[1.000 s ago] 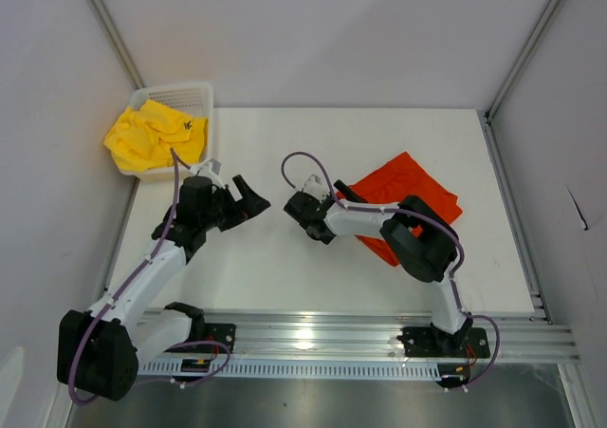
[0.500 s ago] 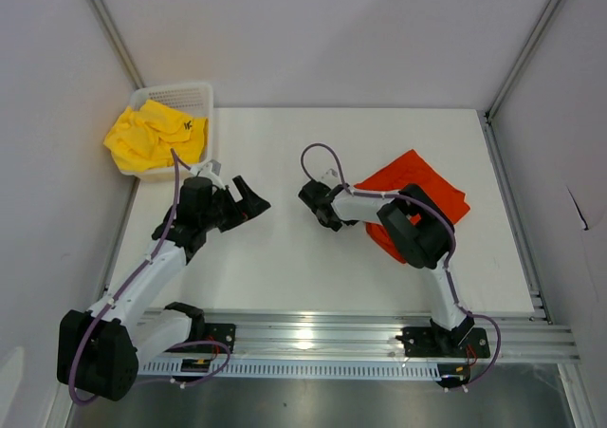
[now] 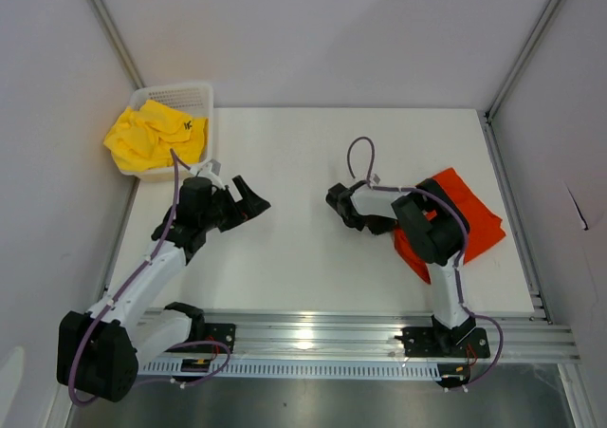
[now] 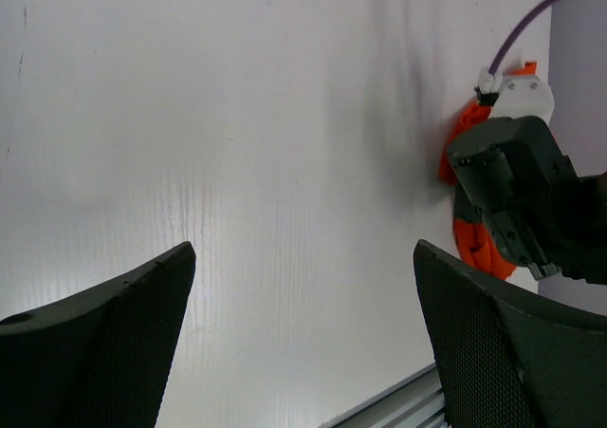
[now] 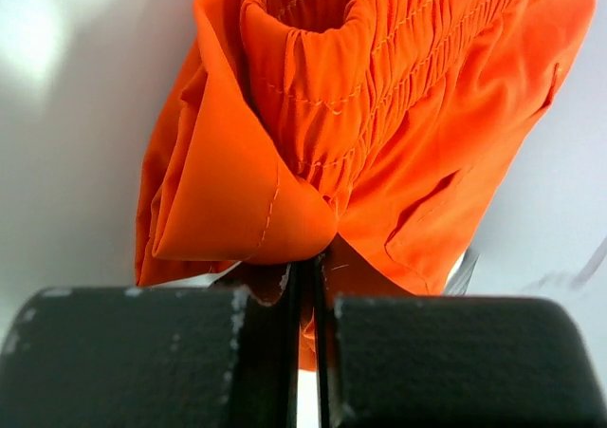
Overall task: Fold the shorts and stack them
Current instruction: Neatly place the folded shorts to the corner
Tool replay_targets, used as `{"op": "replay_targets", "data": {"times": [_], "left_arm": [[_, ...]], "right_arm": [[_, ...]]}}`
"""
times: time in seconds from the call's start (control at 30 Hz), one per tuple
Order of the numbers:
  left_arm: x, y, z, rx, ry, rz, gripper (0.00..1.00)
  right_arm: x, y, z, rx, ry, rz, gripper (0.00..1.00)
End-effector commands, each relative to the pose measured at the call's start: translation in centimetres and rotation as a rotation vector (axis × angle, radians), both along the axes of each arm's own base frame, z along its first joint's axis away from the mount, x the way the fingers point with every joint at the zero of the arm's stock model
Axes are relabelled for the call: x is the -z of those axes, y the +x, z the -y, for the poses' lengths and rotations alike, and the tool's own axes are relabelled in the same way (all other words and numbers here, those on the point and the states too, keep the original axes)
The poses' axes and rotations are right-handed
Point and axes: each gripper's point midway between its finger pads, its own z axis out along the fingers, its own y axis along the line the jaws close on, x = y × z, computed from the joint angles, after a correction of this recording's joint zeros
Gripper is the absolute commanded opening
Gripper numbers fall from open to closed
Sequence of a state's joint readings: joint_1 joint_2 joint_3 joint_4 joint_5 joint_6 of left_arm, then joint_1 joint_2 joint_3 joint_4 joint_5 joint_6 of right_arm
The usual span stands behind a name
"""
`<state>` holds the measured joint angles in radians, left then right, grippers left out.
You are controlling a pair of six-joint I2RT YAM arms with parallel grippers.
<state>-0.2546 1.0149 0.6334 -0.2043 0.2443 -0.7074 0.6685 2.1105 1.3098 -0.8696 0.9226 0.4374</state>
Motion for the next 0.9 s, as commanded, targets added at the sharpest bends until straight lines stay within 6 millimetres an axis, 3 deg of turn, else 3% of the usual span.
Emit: {"op": "replay_targets", "data": {"times": [0.0, 0.13, 0.27, 0.43, 0.63, 0.73, 0.77, 0.87], "left_arm": [[-0.6, -0.1, 0.0, 0.009, -0.013, 0.034, 0.98], [-0.7, -0.3, 0.0, 0.012, -0.016, 0.037, 0.98], [-0.8, -0.5, -0.1, 0.013, -0.014, 0.04, 0.98], [-0.5, -0.7, -0.3, 0.012, 0.001, 0.043, 0.98], [0.0, -0.8, -0.4, 0.008, -0.002, 0.038, 0.98], [-0.3, -0.9, -0.4, 0.01, 0.001, 0.041, 0.99], [-0.4, -0.9, -0.4, 0.01, 0.002, 0.044, 0.99], [-0.6, -1.1, -0.7, 0.002, 0.006, 0.048, 0.99]], "right_arm": [[1.5, -5.6, 0.9, 0.22, 0.142, -0.013, 0.0], [1.6, -8.0, -1.4, 0.193, 0.191, -0.025, 0.0], [1.1, -6.9, -2.3, 0.192, 0.166, 0.002, 0.0], [1.4, -4.4, 1.0, 0.311, 0.24, 0.026, 0.0], [1.0, -3.3, 4.5, 0.426, 0.328, 0.076, 0.0], [0.6, -2.8, 5.0, 0.423, 0.342, 0.074, 0.19], [0.4, -2.9, 5.1, 0.417, 0.333, 0.068, 0.38], [-0.6, -2.6, 4.9, 0.4, 0.328, 0.094, 0.68]]}}
